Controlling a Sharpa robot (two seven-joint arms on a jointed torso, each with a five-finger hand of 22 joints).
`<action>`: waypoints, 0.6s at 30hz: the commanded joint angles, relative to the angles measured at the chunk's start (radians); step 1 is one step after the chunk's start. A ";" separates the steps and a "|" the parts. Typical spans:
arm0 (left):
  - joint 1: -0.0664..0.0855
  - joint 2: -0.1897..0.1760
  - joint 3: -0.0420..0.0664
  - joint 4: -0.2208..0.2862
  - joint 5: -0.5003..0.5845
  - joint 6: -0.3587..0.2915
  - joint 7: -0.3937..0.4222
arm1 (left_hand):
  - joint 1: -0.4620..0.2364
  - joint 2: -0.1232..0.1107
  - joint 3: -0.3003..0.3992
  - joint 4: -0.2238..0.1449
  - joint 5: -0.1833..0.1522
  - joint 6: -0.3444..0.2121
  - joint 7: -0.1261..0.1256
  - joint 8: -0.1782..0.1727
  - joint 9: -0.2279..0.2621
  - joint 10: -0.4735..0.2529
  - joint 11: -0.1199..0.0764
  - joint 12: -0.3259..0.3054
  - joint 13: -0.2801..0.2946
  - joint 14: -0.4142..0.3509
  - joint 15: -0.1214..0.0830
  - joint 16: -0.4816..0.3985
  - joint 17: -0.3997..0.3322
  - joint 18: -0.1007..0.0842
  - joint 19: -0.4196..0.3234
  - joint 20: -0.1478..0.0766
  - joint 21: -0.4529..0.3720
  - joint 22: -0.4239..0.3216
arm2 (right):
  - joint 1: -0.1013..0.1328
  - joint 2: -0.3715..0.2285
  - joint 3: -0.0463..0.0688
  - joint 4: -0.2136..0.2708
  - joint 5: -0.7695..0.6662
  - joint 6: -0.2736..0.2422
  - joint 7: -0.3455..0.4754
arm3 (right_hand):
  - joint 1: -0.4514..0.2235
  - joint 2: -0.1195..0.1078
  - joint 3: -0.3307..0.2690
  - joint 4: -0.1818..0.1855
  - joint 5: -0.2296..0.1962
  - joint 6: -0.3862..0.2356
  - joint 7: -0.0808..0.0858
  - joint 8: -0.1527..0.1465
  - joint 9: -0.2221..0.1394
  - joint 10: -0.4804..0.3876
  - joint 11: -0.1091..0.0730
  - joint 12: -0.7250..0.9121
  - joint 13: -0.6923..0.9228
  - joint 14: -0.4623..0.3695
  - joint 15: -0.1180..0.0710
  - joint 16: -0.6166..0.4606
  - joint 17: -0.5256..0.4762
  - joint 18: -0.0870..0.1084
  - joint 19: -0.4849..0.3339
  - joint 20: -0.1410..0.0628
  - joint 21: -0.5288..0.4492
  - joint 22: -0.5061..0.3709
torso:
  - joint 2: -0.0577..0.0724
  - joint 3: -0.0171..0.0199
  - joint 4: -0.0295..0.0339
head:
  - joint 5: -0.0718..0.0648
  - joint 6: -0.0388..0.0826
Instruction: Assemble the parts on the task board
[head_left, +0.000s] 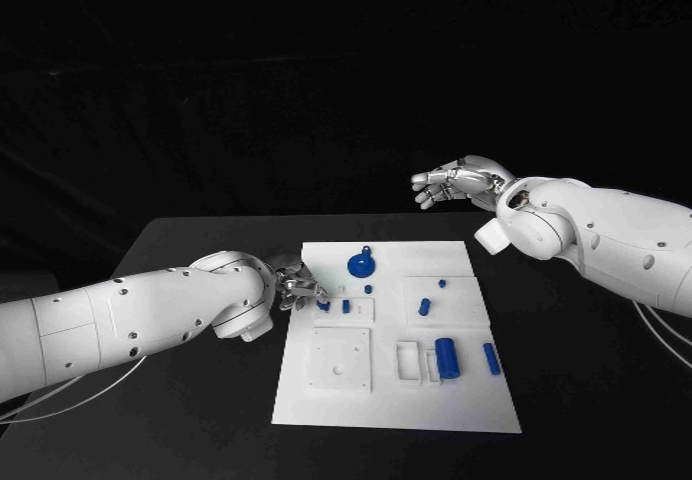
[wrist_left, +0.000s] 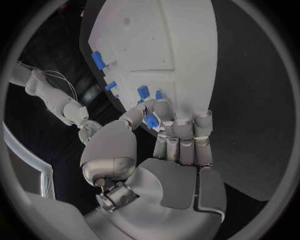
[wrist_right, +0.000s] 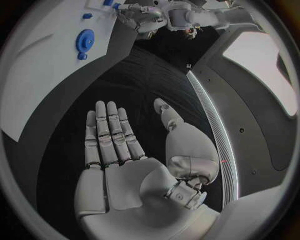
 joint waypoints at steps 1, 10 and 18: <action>-0.001 0.004 -0.001 -0.004 -0.022 -0.008 0.003 | 0.005 0.007 0.007 0.000 0.003 0.086 -0.053 0.109 0.277 0.037 -0.042 0.003 -0.001 0.064 -0.077 0.002 0.000 0.015 0.005 -0.121 0.003 0.001 | -0.001 0.000 0.000 0.002 0.003 0.000 0.009 | -0.007 0.002 0.000 0.004 0.004 -0.007 0.000 0.006 -0.001 0.008 0.000 -0.005 -0.001 -0.008 0.001 -0.004 0.001 -0.001 -0.007 0.001 -0.003 0.002 | 0.001 -0.0006 -0.0003 | 0.002 0.001; -0.005 0.016 -0.004 -0.012 -0.024 -0.003 0.003 | 0.004 0.007 0.007 0.001 0.003 0.086 -0.053 0.108 0.277 0.037 -0.042 0.003 -0.001 0.064 -0.077 0.002 0.000 0.015 0.005 -0.121 0.003 0.001 | -0.001 0.000 0.000 0.002 0.004 0.001 0.009 | -0.007 0.002 0.000 0.004 0.004 -0.007 0.000 0.006 -0.002 0.008 0.001 -0.005 -0.002 -0.008 0.001 -0.005 0.002 -0.001 -0.007 0.001 -0.003 0.002 | 0.001 0.0001 -0.0003 | 0.001 0.000; -0.012 0.025 -0.006 -0.020 -0.029 0.001 0.001 | 0.003 0.006 0.006 0.001 0.002 0.086 -0.053 0.107 0.278 0.037 -0.042 0.004 -0.001 0.064 -0.077 0.002 0.000 0.015 0.005 -0.121 0.003 0.001 | -0.001 -0.001 0.000 0.006 0.004 0.001 0.009 | -0.007 0.002 0.000 0.004 0.004 -0.007 0.000 0.006 -0.002 0.008 0.001 -0.005 -0.002 -0.008 0.001 -0.005 0.002 -0.001 -0.007 0.001 -0.003 0.002 | 0.001 0.0006 -0.0010 | 0.000 0.001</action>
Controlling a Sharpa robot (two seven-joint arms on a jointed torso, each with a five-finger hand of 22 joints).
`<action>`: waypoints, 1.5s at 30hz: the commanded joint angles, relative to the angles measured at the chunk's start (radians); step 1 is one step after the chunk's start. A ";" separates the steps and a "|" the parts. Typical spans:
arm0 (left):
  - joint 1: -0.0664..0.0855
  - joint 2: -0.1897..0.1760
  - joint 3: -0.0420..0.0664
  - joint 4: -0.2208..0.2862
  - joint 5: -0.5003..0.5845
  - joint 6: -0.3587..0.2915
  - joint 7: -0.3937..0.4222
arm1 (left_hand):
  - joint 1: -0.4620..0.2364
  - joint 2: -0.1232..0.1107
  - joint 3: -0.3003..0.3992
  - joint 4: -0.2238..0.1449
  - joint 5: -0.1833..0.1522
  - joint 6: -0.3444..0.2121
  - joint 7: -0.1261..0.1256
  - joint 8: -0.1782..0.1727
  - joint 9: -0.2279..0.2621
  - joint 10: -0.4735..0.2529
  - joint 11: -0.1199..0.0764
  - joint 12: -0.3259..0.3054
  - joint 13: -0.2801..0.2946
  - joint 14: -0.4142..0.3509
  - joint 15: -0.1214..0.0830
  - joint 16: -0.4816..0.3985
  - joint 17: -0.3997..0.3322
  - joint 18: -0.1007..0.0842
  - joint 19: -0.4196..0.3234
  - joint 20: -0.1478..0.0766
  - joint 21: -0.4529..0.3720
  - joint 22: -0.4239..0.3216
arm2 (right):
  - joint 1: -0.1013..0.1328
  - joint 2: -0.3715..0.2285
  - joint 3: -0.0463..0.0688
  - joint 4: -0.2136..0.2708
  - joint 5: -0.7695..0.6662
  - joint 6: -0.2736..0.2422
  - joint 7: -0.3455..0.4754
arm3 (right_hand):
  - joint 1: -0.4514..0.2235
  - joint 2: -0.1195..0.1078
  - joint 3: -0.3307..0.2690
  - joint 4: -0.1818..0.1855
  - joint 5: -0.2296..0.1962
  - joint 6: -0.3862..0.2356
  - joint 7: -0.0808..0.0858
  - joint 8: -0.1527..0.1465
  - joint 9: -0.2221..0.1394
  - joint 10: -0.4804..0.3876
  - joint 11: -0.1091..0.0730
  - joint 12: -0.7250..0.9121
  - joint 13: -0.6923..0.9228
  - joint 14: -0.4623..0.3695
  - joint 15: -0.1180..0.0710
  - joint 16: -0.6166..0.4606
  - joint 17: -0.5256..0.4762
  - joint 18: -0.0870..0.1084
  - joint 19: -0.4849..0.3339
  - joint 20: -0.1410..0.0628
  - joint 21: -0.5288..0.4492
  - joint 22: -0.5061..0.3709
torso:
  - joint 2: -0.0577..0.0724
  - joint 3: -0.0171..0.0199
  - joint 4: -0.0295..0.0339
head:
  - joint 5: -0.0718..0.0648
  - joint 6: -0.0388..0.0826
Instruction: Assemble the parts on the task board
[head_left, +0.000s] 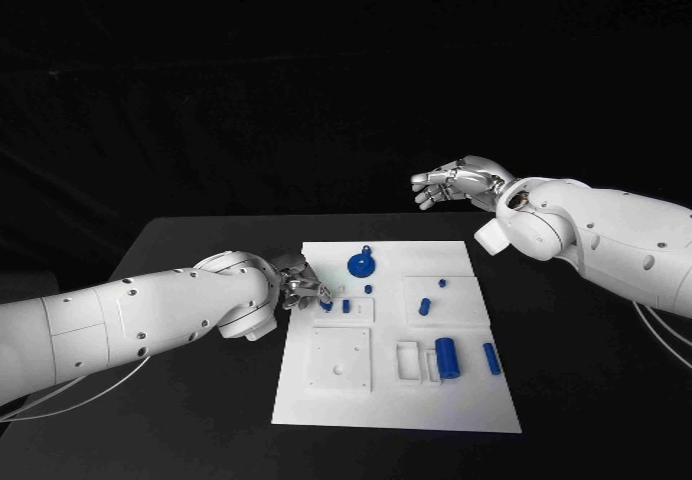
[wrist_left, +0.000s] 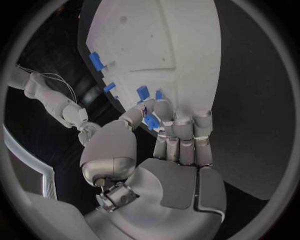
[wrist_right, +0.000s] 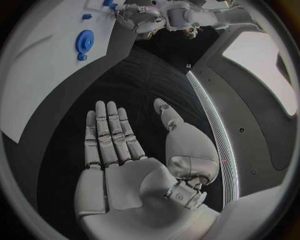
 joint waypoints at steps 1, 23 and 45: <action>-0.008 0.003 -0.005 -0.002 -0.012 0.011 -0.004 | 0.002 0.007 0.005 0.000 -0.004 0.085 -0.053 0.085 0.269 0.035 -0.041 0.004 -0.001 0.063 -0.076 0.002 0.000 0.015 0.005 -0.121 0.003 0.002 | 0.000 -0.001 0.000 0.003 0.003 0.001 0.009 | -0.007 0.002 0.000 0.004 0.004 -0.007 0.000 0.006 -0.001 0.008 0.001 -0.005 -0.001 -0.008 0.001 -0.005 0.001 -0.001 -0.005 -0.001 -0.003 0.001 | 0.000 0.0005 -0.0003 | -0.001 0.001; -0.012 -0.010 -0.009 0.018 -0.101 0.097 -0.032 | 0.015 -0.011 0.004 -0.013 -0.018 0.098 -0.056 0.079 0.280 0.037 -0.043 0.019 0.001 0.067 -0.077 0.012 0.003 0.018 0.007 -0.121 0.006 0.006 | -0.003 -0.003 0.000 0.005 0.003 0.004 0.009 | -0.007 0.003 0.000 0.005 0.004 -0.007 0.000 0.006 -0.002 0.008 0.001 -0.005 -0.002 -0.008 0.001 -0.005 0.001 0.000 -0.005 -0.001 -0.004 0.002 | 0.000 0.0005 0.0013 | -0.002 -0.004; -0.013 -0.008 -0.009 0.016 -0.087 0.104 -0.027 | 0.003 -0.004 -0.006 0.012 -0.091 0.126 -0.060 0.077 0.296 0.039 -0.045 0.044 0.005 0.070 -0.079 0.029 0.011 0.020 0.009 -0.120 0.010 0.010 | -0.003 -0.003 0.000 0.006 0.003 0.004 0.007 | -0.007 0.003 0.001 0.005 0.004 -0.007 0.000 0.007 -0.002 0.008 0.001 -0.005 -0.003 -0.008 0.002 -0.005 0.002 0.000 -0.006 0.000 -0.004 0.002 | 0.000 0.0009 0.0006 | 0.000 -0.002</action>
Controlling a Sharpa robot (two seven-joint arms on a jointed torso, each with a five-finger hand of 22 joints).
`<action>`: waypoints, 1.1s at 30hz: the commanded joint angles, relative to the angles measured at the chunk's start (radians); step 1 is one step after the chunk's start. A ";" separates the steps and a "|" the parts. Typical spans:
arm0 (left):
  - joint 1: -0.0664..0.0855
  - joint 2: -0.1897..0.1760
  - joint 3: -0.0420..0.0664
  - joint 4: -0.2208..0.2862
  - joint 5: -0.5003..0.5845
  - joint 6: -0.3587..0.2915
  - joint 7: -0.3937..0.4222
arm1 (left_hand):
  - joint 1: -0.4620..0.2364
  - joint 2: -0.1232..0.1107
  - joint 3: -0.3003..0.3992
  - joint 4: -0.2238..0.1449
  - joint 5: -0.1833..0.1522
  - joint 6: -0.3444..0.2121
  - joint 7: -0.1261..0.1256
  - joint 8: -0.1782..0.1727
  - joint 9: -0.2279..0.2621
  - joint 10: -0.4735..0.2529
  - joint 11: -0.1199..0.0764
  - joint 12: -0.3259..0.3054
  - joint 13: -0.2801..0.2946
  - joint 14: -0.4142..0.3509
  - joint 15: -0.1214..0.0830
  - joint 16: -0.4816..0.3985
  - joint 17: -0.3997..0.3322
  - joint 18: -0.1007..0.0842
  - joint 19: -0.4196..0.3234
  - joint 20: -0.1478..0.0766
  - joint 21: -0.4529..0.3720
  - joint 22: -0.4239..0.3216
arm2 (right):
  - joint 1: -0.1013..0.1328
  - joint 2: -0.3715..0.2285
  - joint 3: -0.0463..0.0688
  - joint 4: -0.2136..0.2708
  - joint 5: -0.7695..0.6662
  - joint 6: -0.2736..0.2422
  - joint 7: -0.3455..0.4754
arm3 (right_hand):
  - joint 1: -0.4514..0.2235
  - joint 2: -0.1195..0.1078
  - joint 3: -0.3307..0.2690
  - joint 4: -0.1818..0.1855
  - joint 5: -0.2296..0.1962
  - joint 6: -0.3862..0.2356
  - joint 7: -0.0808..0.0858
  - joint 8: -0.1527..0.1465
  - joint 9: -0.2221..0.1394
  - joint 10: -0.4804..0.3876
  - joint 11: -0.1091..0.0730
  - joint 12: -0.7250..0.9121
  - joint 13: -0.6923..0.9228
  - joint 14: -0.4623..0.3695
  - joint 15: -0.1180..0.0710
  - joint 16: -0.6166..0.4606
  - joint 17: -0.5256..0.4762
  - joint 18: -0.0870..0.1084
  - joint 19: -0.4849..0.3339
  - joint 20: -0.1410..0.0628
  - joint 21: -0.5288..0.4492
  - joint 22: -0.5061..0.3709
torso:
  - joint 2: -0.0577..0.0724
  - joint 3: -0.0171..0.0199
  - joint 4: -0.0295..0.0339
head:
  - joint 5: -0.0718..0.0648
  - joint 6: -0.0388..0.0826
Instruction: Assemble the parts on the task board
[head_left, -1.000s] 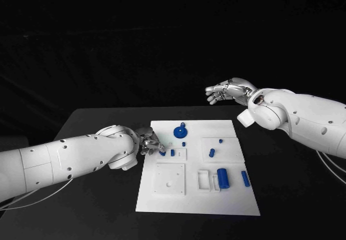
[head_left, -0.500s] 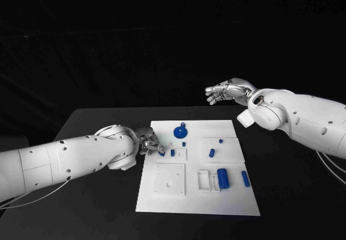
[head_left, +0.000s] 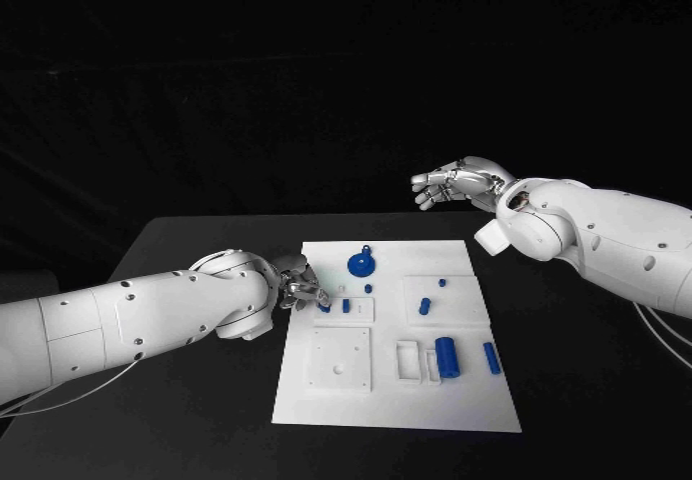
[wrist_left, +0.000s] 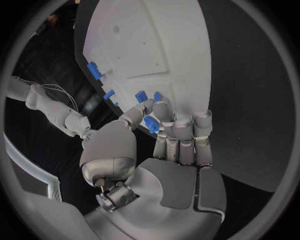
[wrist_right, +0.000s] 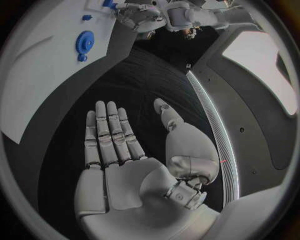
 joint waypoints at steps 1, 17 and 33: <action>-0.014 0.003 -0.011 0.001 0.005 0.065 -0.025 | -0.001 0.010 0.001 0.008 -0.009 0.126 -0.058 0.069 0.241 0.039 -0.049 0.008 0.002 0.070 -0.078 0.007 0.003 0.014 0.006 -0.118 0.005 0.002 | 0.000 0.000 0.000 0.002 0.002 0.004 0.007 | -0.007 0.003 0.001 0.005 0.005 -0.007 0.000 0.007 -0.001 0.008 0.001 -0.005 -0.002 -0.008 0.001 -0.005 0.001 0.000 -0.006 0.000 -0.004 0.002 | 0.000 0.0003 -0.0003 | 0.001 0.000; -0.014 0.010 -0.010 -0.003 0.014 0.088 -0.017 | -0.030 0.044 -0.002 0.019 0.022 0.149 -0.065 0.074 0.251 0.035 -0.055 0.049 0.014 0.069 -0.081 0.032 0.021 0.017 0.004 -0.117 0.011 0.010 | -0.003 0.001 0.000 -0.001 0.000 0.004 0.008 | -0.005 0.005 0.003 0.007 0.007 -0.007 0.000 0.008 -0.002 0.009 0.001 -0.005 -0.003 -0.008 0.001 -0.005 0.002 0.001 -0.006 0.001 -0.004 0.002 | 0.000 0.0010 -0.0005 | 0.002 -0.004; -0.014 0.013 -0.010 -0.002 0.012 0.104 -0.016 | -0.054 0.063 0.006 -0.010 0.121 0.159 -0.070 0.084 0.259 0.028 -0.059 0.084 0.019 0.068 -0.081 0.043 0.037 0.020 0.006 -0.117 0.016 0.016 | -0.003 0.000 0.000 0.000 0.000 0.004 0.008 | -0.005 0.005 0.004 0.007 0.008 -0.007 0.000 0.008 -0.002 0.009 0.000 -0.005 -0.004 -0.008 0.002 -0.005 0.002 0.002 -0.006 0.001 -0.004 0.003 | 0.000 0.0002 0.0004 | 0.001 -0.005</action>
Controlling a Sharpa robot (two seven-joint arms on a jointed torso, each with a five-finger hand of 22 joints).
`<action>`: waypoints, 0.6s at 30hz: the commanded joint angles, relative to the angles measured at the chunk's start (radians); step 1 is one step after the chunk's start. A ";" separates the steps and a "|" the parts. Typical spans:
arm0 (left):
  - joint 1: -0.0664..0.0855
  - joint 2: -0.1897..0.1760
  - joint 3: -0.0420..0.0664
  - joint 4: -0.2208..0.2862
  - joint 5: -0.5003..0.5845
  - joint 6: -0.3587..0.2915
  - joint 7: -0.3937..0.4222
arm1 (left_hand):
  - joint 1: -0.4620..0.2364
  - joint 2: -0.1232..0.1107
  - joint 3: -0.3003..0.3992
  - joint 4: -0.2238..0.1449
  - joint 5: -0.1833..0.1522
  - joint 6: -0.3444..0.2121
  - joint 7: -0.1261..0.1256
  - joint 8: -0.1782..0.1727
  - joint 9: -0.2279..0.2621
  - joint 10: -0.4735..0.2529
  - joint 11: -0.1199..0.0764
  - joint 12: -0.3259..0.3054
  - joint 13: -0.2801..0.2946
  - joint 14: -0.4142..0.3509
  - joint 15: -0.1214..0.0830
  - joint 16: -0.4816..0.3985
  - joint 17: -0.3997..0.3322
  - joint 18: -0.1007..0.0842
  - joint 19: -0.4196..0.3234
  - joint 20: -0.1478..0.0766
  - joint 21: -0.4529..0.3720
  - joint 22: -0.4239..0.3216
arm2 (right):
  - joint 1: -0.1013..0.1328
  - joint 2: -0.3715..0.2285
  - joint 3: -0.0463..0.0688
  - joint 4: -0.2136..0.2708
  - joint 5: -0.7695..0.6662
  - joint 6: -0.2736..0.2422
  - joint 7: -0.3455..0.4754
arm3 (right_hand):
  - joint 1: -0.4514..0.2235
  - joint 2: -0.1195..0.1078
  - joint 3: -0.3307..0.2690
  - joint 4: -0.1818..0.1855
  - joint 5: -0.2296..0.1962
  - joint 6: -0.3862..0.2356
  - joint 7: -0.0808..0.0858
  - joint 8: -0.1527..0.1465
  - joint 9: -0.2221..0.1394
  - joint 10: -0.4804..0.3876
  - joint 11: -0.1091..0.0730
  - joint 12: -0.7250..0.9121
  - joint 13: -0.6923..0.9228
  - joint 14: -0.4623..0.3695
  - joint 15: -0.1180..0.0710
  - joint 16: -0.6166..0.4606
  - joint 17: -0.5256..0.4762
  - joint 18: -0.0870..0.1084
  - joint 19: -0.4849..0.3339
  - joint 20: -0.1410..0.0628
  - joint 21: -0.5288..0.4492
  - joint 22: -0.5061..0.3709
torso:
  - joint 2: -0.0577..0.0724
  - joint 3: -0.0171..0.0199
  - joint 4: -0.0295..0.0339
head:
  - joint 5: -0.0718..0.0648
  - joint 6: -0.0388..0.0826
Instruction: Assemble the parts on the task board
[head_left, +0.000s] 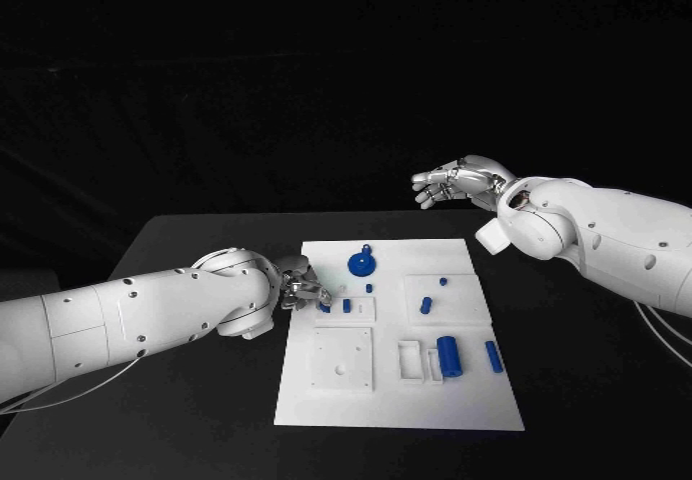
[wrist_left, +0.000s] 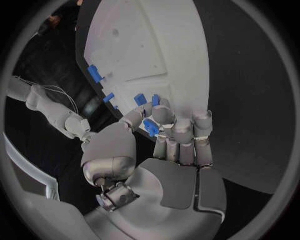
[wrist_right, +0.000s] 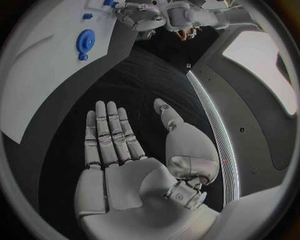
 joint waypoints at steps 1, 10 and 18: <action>-0.013 0.007 -0.009 0.005 0.008 0.067 -0.012 | 0.001 0.007 0.016 -0.021 0.004 0.159 -0.069 0.084 0.010 0.029 -0.059 0.004 0.001 0.066 -0.079 0.004 0.002 0.019 0.006 -0.117 0.002 0.001 | -0.001 0.000 0.000 0.001 0.000 0.004 0.009 | -0.005 0.005 0.001 0.005 0.004 -0.007 0.000 0.005 -0.002 0.009 0.000 -0.005 -0.002 -0.008 0.002 -0.005 0.002 0.002 -0.006 0.001 -0.004 0.001 | 0.000 -0.0005 0.0005 | 0.000 0.000; -0.013 0.013 -0.009 -0.002 0.001 0.076 -0.015 | 0.002 0.003 0.018 -0.023 -0.017 0.155 -0.069 0.083 0.011 0.026 -0.059 0.007 -0.001 0.064 -0.080 0.001 0.002 0.020 0.007 -0.117 0.002 0.001 | -0.002 0.000 0.000 0.001 0.000 0.004 0.009 | -0.005 0.005 0.001 0.005 0.004 -0.008 0.000 0.005 -0.002 0.009 0.000 -0.005 -0.002 -0.008 0.002 -0.005 0.002 0.002 -0.006 0.001 -0.005 0.001 | 0.000 -0.0008 0.0005 | -0.001 -0.001; -0.013 0.020 -0.009 -0.005 0.011 0.084 -0.010 | -0.007 0.001 0.014 -0.016 -0.019 0.156 -0.069 0.084 0.012 0.025 -0.058 0.010 -0.002 0.065 -0.079 0.001 0.003 0.019 0.007 -0.116 0.001 0.001 | -0.006 0.003 0.000 -0.001 0.000 0.006 0.009 | -0.005 0.005 0.001 0.005 0.004 -0.008 0.000 0.005 -0.002 0.009 0.000 -0.005 -0.003 -0.008 0.002 -0.005 0.002 0.002 -0.006 0.002 -0.005 0.001 | 0.000 0.0001 0.0004 | 0.001 -0.001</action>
